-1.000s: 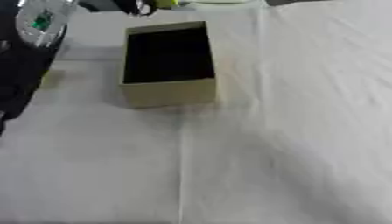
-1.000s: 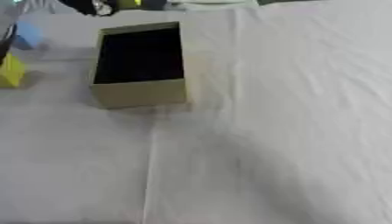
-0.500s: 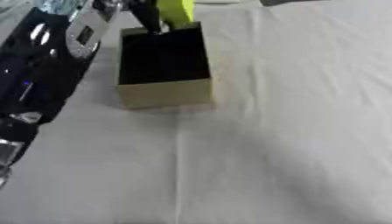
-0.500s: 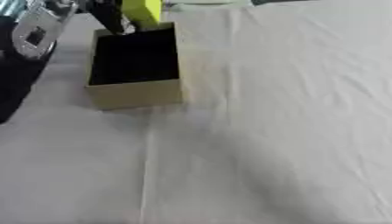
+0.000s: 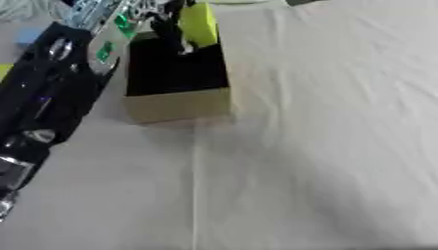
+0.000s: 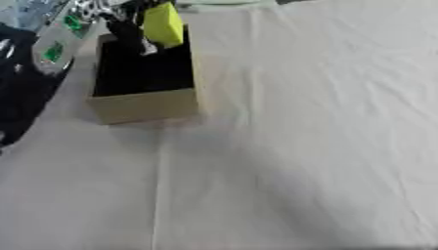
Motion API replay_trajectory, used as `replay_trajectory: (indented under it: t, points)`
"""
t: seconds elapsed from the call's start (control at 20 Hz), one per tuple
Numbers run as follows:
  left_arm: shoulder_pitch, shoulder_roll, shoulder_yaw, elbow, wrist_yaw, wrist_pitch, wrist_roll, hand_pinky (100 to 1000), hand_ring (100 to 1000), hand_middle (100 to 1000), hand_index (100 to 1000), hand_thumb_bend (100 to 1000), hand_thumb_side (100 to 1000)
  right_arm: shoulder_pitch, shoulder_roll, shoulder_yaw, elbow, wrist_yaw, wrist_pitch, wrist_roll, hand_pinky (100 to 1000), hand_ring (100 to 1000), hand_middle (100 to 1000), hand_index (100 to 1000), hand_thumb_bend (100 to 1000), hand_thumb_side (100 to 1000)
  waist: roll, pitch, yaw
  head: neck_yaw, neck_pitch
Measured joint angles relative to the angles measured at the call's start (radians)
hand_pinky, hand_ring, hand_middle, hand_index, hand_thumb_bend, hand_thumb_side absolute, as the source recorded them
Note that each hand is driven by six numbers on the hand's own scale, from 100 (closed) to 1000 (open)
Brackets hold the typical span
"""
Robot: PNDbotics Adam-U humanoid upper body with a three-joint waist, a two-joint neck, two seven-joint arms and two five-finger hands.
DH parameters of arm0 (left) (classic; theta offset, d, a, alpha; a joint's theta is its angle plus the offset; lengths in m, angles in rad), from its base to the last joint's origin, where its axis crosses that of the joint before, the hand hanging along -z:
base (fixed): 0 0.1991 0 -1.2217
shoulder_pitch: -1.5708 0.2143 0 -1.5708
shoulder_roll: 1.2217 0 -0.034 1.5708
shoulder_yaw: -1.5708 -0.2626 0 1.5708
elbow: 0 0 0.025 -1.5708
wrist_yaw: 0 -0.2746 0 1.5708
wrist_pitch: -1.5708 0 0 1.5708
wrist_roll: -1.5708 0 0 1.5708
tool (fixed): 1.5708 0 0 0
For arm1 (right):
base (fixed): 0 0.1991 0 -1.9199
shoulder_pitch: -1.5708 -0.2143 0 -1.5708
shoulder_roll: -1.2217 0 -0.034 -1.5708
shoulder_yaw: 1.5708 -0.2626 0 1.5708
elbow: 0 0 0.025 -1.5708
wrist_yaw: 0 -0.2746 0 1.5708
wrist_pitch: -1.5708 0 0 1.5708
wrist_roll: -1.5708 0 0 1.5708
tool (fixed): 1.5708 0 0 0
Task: Pick up objects on the table and place them in the box.
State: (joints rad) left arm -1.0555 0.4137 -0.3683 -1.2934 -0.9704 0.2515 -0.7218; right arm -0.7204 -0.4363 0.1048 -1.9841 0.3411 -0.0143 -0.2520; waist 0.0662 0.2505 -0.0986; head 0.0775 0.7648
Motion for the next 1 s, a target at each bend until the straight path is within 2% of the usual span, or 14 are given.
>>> replay_trajectory:
  t: [0.15, 0.35, 0.5, 0.65, 0.7, 0.75, 0.8, 0.85, 1.0]
  points:
    - [0.002, 0.000, -0.004, 0.006, -0.003, -0.021, -0.022, 205, 445, 433, 591, 275, 247, 0.000, 0.000, 0.000, 0.000, 0.000, -0.001, -0.001, 814, 767, 530, 874, 100, 871, 0.000, 0.000, 0.000, 0.000, 0.000]
    - [0.006, 0.000, -0.004, 0.011, -0.016, -0.039, -0.056, 250, 473, 461, 613, 311, 276, 0.002, 0.000, 0.000, 0.000, 0.000, -0.002, -0.003, 813, 767, 531, 873, 100, 872, 0.000, 0.000, 0.000, 0.000, 0.000]
    - [0.007, 0.000, -0.004, 0.011, -0.028, -0.053, -0.087, 328, 529, 509, 655, 333, 304, 0.003, 0.000, 0.000, 0.000, 0.000, -0.002, -0.003, 813, 767, 530, 873, 100, 872, 0.000, 0.000, 0.001, 0.000, 0.000]
    - [0.007, 0.000, -0.004, 0.011, -0.034, -0.066, -0.115, 328, 529, 509, 655, 333, 304, 0.003, 0.000, 0.000, 0.000, 0.000, -0.002, -0.003, 813, 767, 530, 873, 100, 872, 0.000, 0.000, 0.002, 0.000, 0.000]
    - [0.007, 0.000, -0.004, 0.011, -0.035, -0.069, -0.121, 671, 785, 739, 845, 487, 428, 0.003, 0.000, 0.000, 0.000, 0.000, -0.002, -0.003, 814, 767, 530, 874, 100, 870, 0.000, 0.000, 0.002, 0.000, 0.000]
    - [0.008, 0.000, -0.004, 0.011, -0.037, -0.072, -0.127, 712, 815, 775, 869, 512, 454, 0.003, 0.000, 0.000, 0.000, 0.000, -0.002, -0.003, 814, 767, 530, 874, 100, 871, 0.000, 0.000, 0.002, 0.000, 0.000]
    - [0.009, 0.000, -0.007, 0.013, -0.039, -0.078, -0.134, 712, 815, 775, 869, 512, 454, 0.003, 0.000, 0.000, 0.000, 0.000, -0.002, -0.003, 814, 767, 530, 874, 100, 871, -0.001, 0.000, 0.002, 0.000, 0.000]
    - [0.009, 0.000, -0.010, 0.016, -0.043, -0.086, -0.144, 767, 859, 830, 910, 554, 460, 0.003, 0.000, 0.000, 0.000, 0.000, -0.002, -0.003, 814, 767, 530, 874, 100, 870, -0.001, 0.000, 0.002, 0.000, 0.000]
    - [0.010, 0.000, -0.010, 0.017, -0.060, -0.116, -0.171, 790, 881, 852, 926, 591, 469, 0.003, 0.000, 0.000, 0.000, 0.001, -0.002, -0.003, 814, 767, 530, 874, 100, 873, -0.002, 0.000, 0.005, 0.000, 0.000]
